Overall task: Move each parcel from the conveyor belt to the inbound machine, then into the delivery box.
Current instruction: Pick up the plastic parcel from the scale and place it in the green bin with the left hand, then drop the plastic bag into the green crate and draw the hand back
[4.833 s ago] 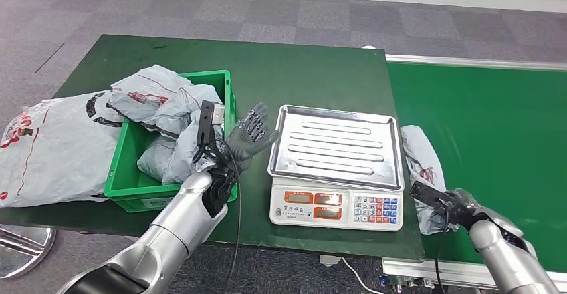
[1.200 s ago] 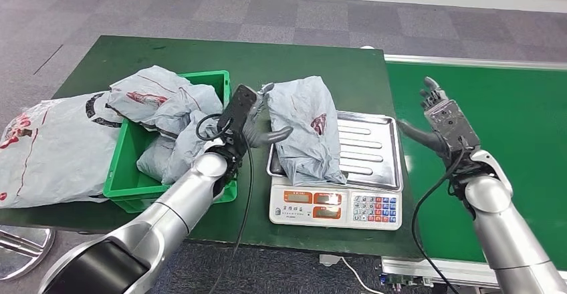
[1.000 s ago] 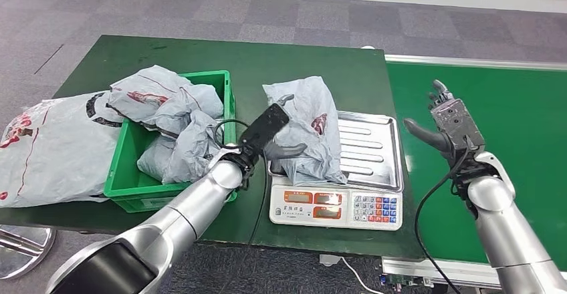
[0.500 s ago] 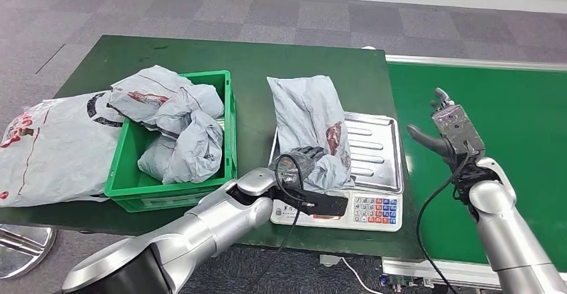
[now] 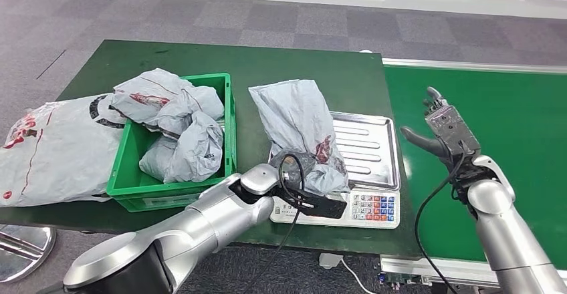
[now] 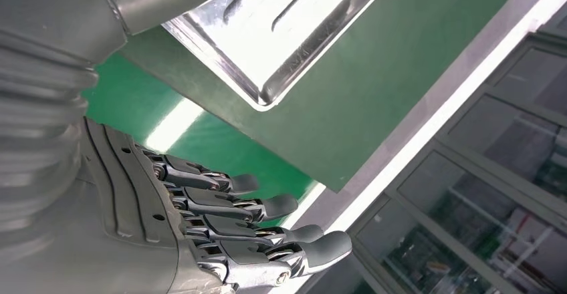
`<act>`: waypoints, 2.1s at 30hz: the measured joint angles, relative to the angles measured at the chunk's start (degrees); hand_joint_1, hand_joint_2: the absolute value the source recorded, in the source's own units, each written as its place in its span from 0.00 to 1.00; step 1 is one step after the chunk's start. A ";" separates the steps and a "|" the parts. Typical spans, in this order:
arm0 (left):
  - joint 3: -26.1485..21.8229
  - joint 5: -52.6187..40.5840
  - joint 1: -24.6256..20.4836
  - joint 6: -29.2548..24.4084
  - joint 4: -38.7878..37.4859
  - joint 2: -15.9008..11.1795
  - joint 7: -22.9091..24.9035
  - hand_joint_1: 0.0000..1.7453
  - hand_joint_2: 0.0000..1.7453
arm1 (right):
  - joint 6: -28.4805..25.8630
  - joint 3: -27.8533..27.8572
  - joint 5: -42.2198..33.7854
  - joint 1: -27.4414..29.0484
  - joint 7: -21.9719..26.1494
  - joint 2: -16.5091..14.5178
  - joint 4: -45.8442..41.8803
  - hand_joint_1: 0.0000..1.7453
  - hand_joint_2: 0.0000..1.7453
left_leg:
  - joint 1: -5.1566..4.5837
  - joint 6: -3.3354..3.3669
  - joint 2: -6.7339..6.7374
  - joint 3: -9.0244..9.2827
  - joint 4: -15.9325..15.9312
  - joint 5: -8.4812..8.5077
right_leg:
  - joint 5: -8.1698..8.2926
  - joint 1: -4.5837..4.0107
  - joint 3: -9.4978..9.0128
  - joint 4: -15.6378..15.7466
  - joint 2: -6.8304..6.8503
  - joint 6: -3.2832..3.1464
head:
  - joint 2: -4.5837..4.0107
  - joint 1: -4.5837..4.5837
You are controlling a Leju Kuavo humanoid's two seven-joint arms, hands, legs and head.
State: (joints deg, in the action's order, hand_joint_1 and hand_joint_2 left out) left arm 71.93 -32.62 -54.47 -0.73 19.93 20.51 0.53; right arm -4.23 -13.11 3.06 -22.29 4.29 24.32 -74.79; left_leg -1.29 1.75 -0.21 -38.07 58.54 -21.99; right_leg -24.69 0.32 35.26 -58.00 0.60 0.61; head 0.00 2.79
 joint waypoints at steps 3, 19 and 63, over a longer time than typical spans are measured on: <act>-0.46 0.82 0.23 -2.16 0.00 0.10 -0.77 1.00 1.00 | 0.34 0.00 1.51 -0.03 -0.93 -0.37 -0.54 0.00 1.00 | 0.00 -0.04 -0.02 -0.04 -0.01 0.06 | 0.00 0.00 0.02 0.00 0.01 -0.01 | 0.00 -0.01; -15.15 16.19 -1.31 10.66 5.31 -0.60 -10.31 1.00 1.00 | 4.06 0.78 4.99 -0.95 -3.09 -3.01 -0.87 0.00 1.00 | -0.01 -0.05 -0.18 -0.45 0.04 0.21 | 0.03 0.01 0.38 0.00 0.16 0.06 | 0.00 -0.02; -24.99 -15.43 -13.28 -26.84 6.65 -9.76 4.13 1.00 1.00 | 3.90 1.60 2.97 -3.85 -1.44 -2.10 0.99 0.00 1.00 | 0.00 -0.09 -0.18 -0.66 0.04 0.11 | -0.09 0.00 0.61 -0.02 0.15 0.01 | 0.00 -0.02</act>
State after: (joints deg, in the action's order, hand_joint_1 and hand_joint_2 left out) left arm 46.94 -48.05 -67.75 -27.57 26.58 10.75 4.66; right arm -0.34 -11.52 6.03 -26.14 2.85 22.21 -73.80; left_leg -1.29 1.66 -0.39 -38.73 58.59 -21.88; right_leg -24.78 0.31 35.87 -58.03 0.76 0.62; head 0.00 2.78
